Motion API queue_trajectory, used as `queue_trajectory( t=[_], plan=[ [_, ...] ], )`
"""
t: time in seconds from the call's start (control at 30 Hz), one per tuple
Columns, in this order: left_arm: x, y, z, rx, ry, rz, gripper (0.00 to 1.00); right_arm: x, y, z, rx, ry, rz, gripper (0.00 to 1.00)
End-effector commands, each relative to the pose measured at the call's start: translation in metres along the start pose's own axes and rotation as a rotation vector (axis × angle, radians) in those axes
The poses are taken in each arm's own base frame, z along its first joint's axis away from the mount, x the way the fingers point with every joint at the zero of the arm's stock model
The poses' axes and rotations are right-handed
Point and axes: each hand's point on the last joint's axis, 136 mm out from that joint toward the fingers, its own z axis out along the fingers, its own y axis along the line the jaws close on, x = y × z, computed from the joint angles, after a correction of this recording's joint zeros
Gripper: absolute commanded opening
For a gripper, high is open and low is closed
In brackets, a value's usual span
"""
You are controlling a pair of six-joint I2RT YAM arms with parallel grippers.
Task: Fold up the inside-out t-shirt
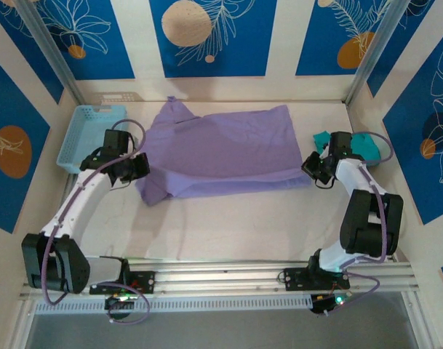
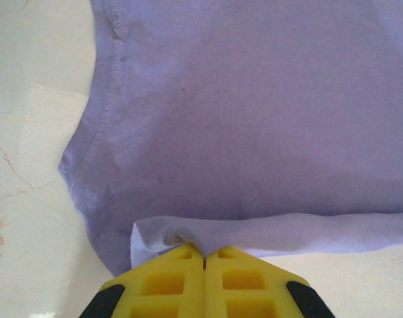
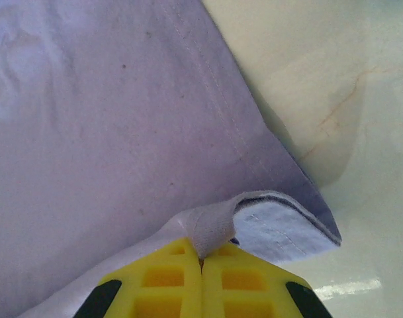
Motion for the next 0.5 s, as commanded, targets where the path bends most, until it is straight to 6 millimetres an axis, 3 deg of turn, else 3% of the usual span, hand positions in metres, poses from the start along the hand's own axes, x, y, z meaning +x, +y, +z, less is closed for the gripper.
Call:
queue_trajectory(
  t=[0.0,0.3,0.47],
  plan=[
    [-0.026,-0.006,0.0,0.031,-0.046,0.014,0.0,-0.013,0.011,0.003,-0.01,-0.016,-0.031,0.04],
    [-0.059,0.006,0.021,0.008,-0.056,-0.038,0.0,-0.032,0.025,0.022,0.002,-0.003,-0.052,0.04],
    [-0.092,0.01,0.053,-0.017,-0.06,-0.063,0.0,-0.056,0.037,0.042,0.007,-0.005,-0.058,0.06]
  ],
)
